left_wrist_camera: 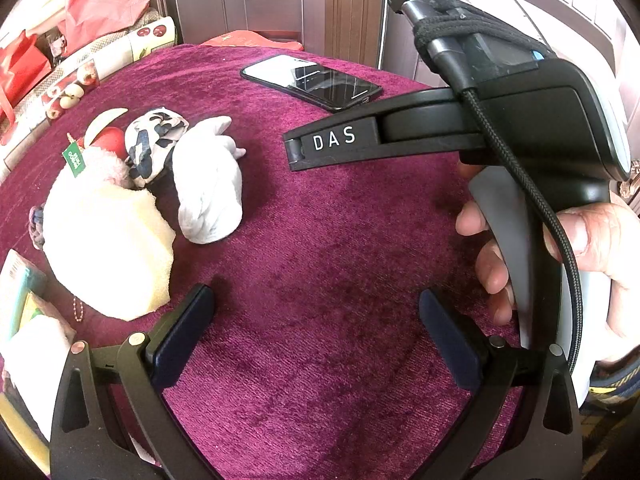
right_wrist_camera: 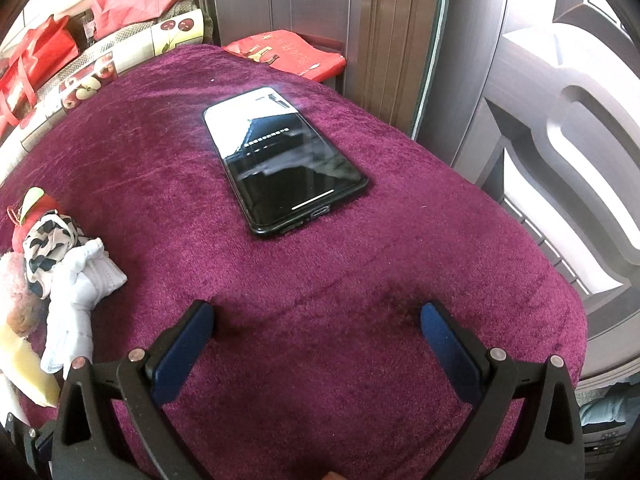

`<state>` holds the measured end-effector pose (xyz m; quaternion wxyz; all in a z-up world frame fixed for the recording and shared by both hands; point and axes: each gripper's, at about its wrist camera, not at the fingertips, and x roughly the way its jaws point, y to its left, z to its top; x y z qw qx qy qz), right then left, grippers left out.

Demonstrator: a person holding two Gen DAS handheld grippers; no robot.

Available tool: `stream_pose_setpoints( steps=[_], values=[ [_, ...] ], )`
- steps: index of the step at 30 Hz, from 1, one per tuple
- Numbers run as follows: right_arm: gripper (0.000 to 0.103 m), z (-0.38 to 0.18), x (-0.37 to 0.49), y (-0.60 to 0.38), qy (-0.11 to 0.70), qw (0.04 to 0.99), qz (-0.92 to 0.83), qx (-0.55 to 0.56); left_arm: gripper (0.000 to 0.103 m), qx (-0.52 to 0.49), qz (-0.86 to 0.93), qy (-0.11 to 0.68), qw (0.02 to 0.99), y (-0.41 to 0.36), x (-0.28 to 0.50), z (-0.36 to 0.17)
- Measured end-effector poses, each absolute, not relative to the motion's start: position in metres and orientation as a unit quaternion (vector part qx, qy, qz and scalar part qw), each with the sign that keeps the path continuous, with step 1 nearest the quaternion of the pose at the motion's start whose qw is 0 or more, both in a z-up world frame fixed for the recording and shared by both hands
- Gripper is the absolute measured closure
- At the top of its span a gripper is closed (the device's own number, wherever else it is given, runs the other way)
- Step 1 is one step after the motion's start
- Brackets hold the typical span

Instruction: Organize soft objects

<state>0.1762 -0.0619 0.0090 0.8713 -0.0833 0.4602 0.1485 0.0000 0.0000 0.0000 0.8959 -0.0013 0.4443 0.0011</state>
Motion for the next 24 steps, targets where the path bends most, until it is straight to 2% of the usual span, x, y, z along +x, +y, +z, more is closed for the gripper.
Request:
stream_pose_setpoints(
  steps=[24],
  values=[
    [0.0, 0.0083, 0.1754, -0.0626, 0.46, 0.871, 0.149, -0.083, 0.001, -0.001, 0.001, 0.444, 0.896, 0.0, 0.0, 0.0]
  ],
)
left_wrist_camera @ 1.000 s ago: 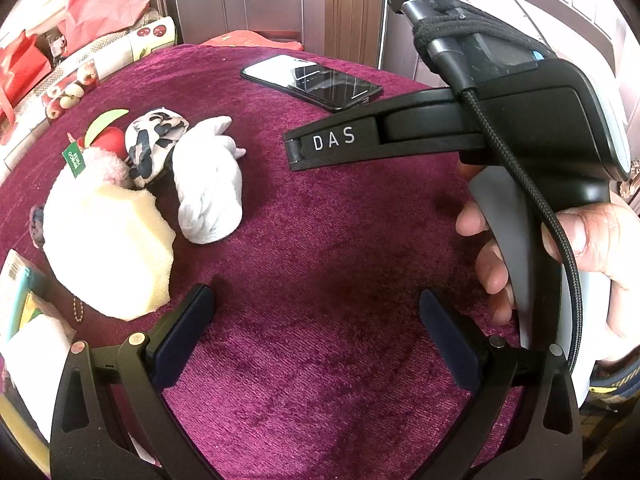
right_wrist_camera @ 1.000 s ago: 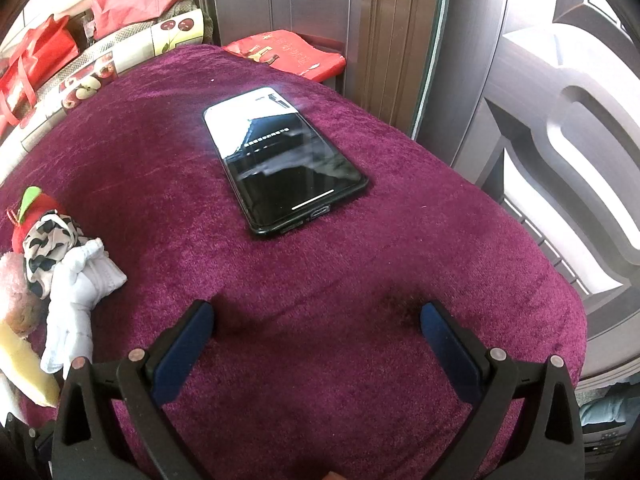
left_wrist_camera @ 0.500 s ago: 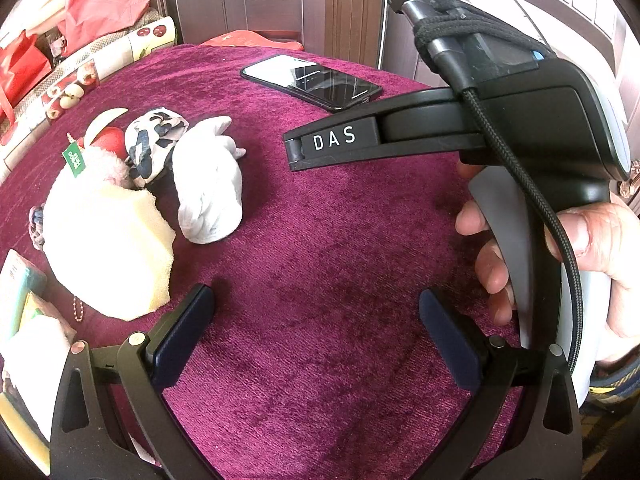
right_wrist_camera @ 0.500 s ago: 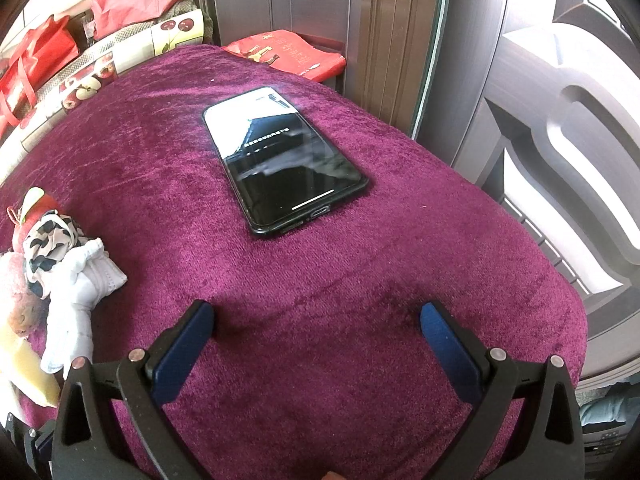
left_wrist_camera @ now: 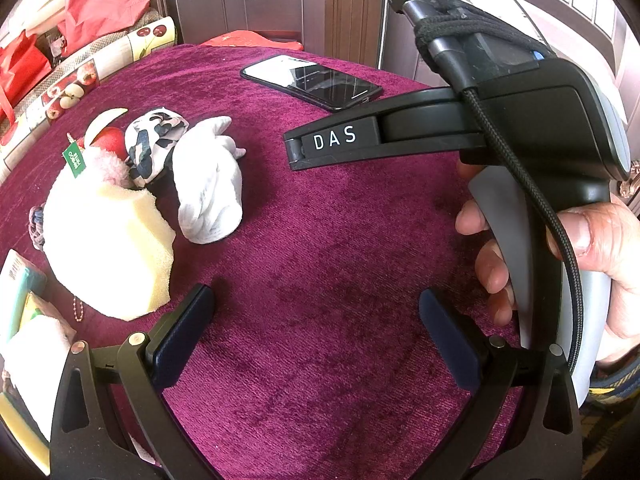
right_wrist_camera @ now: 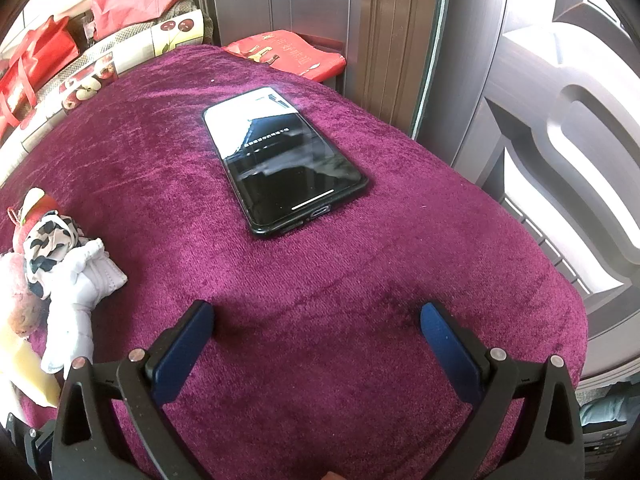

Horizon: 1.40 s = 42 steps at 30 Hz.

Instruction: Organize soft objects

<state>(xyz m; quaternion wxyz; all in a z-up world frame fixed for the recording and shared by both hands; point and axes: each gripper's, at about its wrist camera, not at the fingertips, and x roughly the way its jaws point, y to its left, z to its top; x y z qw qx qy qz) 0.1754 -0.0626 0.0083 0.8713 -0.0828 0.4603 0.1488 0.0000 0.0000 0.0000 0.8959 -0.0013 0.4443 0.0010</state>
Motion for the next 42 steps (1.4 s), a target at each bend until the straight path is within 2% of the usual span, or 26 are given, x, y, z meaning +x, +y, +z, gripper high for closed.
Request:
stream_pose_setpoints(
  steps=[7, 14, 16, 20, 23, 29, 34, 42],
  values=[
    [0.0, 0.008, 0.178, -0.064, 0.459, 0.872, 0.152, -0.075, 0.001, -0.001, 0.001, 0.444, 0.896, 0.0, 0.0, 0.0],
    [0.0, 0.022, 0.179, -0.081, 0.442, 0.88, 0.172, -0.021, 0.001, -0.001, 0.001, 0.444, 0.896, 0.0, 0.0, 0.0],
    [0.0, 0.028, 0.173, -0.081, 0.415, 0.893, 0.175, -0.012, 0.001, -0.001, 0.001, 0.444, 0.896, 0.0, 0.0, 0.0],
    [0.0, 0.064, 0.137, -0.085, 0.296, 0.937, 0.183, -0.027, 0.001, -0.001, 0.001, 0.444, 0.896, 0.0, 0.0, 0.0],
    [0.0, 0.088, 0.128, -0.089, 0.266, 0.939, 0.214, -0.031, 0.001, -0.001, 0.001, 0.444, 0.896, 0.0, 0.0, 0.0],
    [0.0, 0.098, 0.12, -0.089, 0.246, 0.938, 0.23, -0.086, 0.001, -0.001, 0.001, 0.444, 0.896, 0.0, 0.0, 0.0],
    [0.0, 0.092, 0.119, -0.097, 0.276, 0.924, 0.253, -0.077, 0.001, -0.001, 0.001, 0.444, 0.896, 0.0, 0.0, 0.0],
    [0.0, 0.091, 0.113, -0.096, 0.27, 0.927, 0.249, -0.079, 0.001, -0.001, 0.001, 0.444, 0.896, 0.0, 0.0, 0.0]
  ],
)
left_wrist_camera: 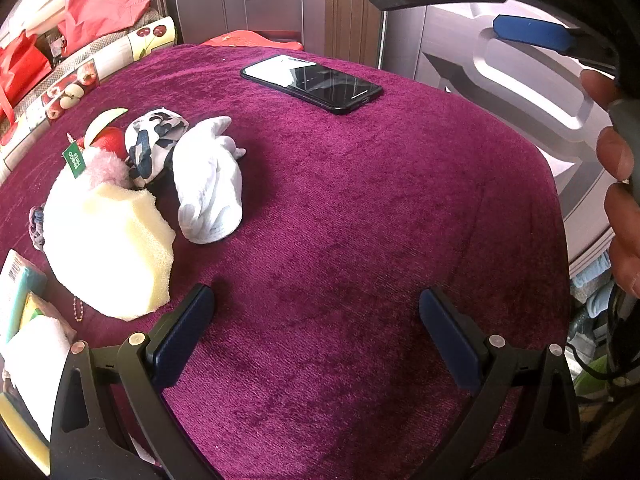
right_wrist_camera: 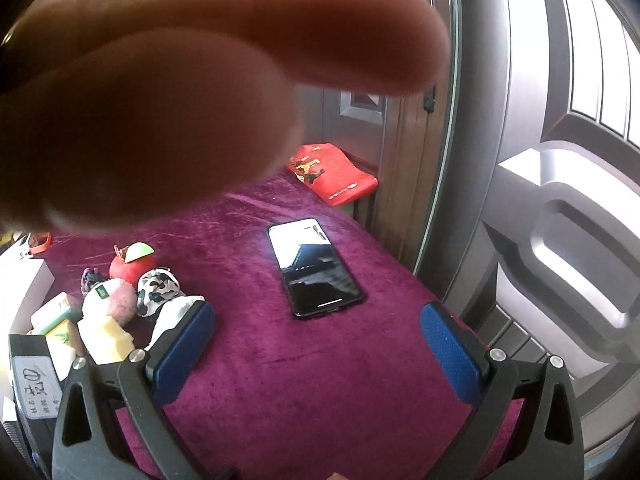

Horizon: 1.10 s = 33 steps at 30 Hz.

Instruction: Organize soft objects

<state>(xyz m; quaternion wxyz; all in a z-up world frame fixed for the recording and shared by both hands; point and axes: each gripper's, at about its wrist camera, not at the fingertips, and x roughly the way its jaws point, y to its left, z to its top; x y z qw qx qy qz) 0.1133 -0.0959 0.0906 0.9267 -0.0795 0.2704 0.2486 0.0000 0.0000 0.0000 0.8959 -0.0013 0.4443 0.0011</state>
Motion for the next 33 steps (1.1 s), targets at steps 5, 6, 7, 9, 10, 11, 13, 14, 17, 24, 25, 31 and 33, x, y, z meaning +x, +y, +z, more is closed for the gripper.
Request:
stream_pose_setpoints(
  steps=[5, 6, 7, 9, 10, 11, 13, 14, 17, 24, 25, 31, 33],
  values=[
    [0.0, 0.094, 0.11, -0.095, 0.268, 0.927, 0.249, -0.085, 0.001, -0.001, 0.001, 0.444, 0.896, 0.0, 0.0, 0.0],
    [0.0, 0.094, 0.11, -0.095, 0.268, 0.927, 0.248, -0.087, 0.001, -0.001, 0.001, 0.444, 0.896, 0.0, 0.0, 0.0],
    [0.0, 0.094, 0.11, -0.094, 0.268, 0.927, 0.248, -0.088, 0.001, -0.001, 0.001, 0.444, 0.896, 0.0, 0.0, 0.0],
    [0.0, 0.093, 0.112, -0.094, 0.271, 0.926, 0.248, -0.09, 0.001, -0.001, 0.001, 0.444, 0.896, 0.0, 0.0, 0.0],
    [0.0, 0.091, 0.114, -0.095, 0.275, 0.925, 0.246, -0.089, 0.001, -0.001, 0.001, 0.444, 0.896, 0.0, 0.0, 0.0],
    [0.0, 0.09, 0.116, -0.096, 0.278, 0.925, 0.245, -0.088, 0.001, -0.001, 0.001, 0.444, 0.896, 0.0, 0.0, 0.0],
    [0.0, 0.083, 0.123, -0.098, 0.288, 0.924, 0.237, -0.085, 0.001, -0.001, 0.001, 0.444, 0.896, 0.0, 0.0, 0.0],
    [0.0, 0.076, 0.129, -0.099, 0.299, 0.922, 0.231, -0.085, 0.001, -0.001, 0.001, 0.444, 0.896, 0.0, 0.0, 0.0],
    [0.0, 0.052, 0.145, -0.095, 0.35, 0.906, 0.222, -0.087, 0.001, -0.001, 0.001, 0.444, 0.896, 0.0, 0.0, 0.0],
    [0.0, 0.008, 0.162, -0.082, 0.437, 0.868, 0.212, -0.1, 0.001, -0.002, 0.001, 0.444, 0.896, 0.0, 0.0, 0.0],
    [0.0, 0.009, 0.159, -0.082, 0.431, 0.872, 0.211, -0.101, 0.001, -0.001, 0.001, 0.444, 0.896, 0.0, 0.0, 0.0],
    [0.0, 0.006, 0.157, -0.083, 0.436, 0.87, 0.204, -0.103, 0.001, -0.001, 0.001, 0.444, 0.896, 0.0, 0.0, 0.0],
    [0.0, 0.006, 0.156, -0.084, 0.435, 0.871, 0.203, -0.102, 0.001, -0.001, 0.001, 0.444, 0.896, 0.0, 0.0, 0.0]
  ],
)
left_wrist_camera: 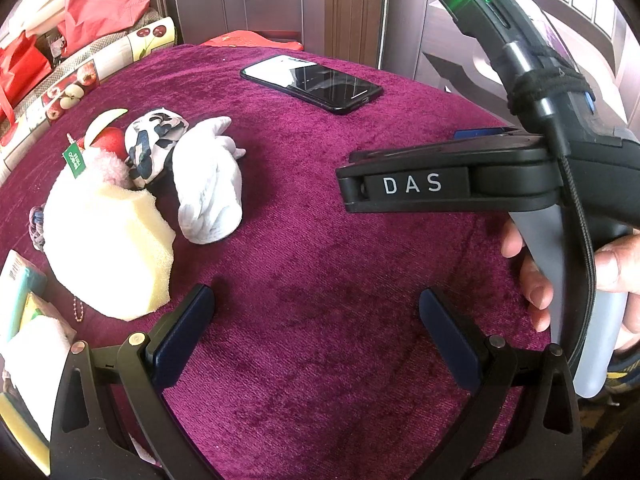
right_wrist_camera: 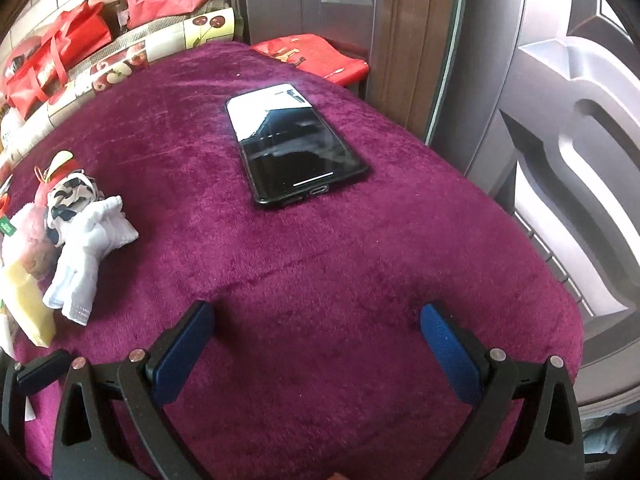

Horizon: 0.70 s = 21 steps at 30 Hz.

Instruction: Organize soft objects

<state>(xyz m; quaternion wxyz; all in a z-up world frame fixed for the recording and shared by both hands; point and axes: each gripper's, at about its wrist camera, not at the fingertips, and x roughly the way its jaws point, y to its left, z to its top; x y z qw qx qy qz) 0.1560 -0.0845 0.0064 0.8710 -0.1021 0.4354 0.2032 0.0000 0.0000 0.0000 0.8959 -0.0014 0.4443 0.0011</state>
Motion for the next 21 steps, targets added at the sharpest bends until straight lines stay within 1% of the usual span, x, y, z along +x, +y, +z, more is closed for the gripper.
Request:
stream_pose_setpoints(
  steps=[10, 13, 16, 17, 21],
  values=[
    [0.0, 0.007, 0.162, -0.081, 0.438, 0.87, 0.204, -0.099, 0.001, 0.0, 0.002, 0.444, 0.896, 0.0, 0.0, 0.0],
    [0.0, 0.007, 0.162, -0.081, 0.438, 0.87, 0.205, -0.096, 0.001, 0.016, 0.017, 0.426, 0.904, -0.003, -0.006, 0.007],
    [0.0, 0.008, 0.163, -0.083, 0.438, 0.87, 0.209, -0.087, 0.001, 0.01, 0.018, 0.383, 0.923, -0.005, -0.03, 0.042],
    [0.0, 0.008, 0.163, -0.084, 0.438, 0.87, 0.21, -0.084, 0.0, -0.005, 0.01, 0.358, 0.934, -0.003, -0.047, 0.063],
    [0.0, 0.01, 0.165, -0.09, 0.438, 0.871, 0.214, -0.065, 0.0, -0.032, 0.027, 0.287, 0.957, 0.012, -0.111, 0.119]
  ],
)
